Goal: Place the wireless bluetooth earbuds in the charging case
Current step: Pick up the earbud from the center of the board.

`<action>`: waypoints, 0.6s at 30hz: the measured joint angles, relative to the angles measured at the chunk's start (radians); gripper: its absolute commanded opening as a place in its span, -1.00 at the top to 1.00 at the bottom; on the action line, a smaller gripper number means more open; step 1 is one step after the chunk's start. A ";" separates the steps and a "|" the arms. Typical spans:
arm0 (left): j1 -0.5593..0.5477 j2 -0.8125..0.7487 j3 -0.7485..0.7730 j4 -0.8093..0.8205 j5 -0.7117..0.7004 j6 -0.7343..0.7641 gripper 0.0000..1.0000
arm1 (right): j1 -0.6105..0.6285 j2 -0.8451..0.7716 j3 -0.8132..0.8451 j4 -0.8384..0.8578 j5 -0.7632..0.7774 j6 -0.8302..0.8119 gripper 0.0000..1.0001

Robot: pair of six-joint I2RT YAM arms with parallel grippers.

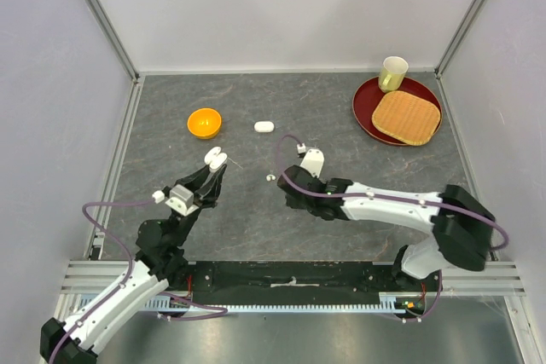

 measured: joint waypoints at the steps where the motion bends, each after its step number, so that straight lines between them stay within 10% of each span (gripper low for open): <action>1: 0.000 0.016 0.000 0.000 0.000 -0.004 0.96 | 0.002 -0.040 -0.018 0.030 0.010 -0.004 1.00; 18: 0.001 0.285 0.000 0.234 0.071 -0.071 0.96 | 0.026 -0.441 -0.239 0.709 0.159 -0.219 1.00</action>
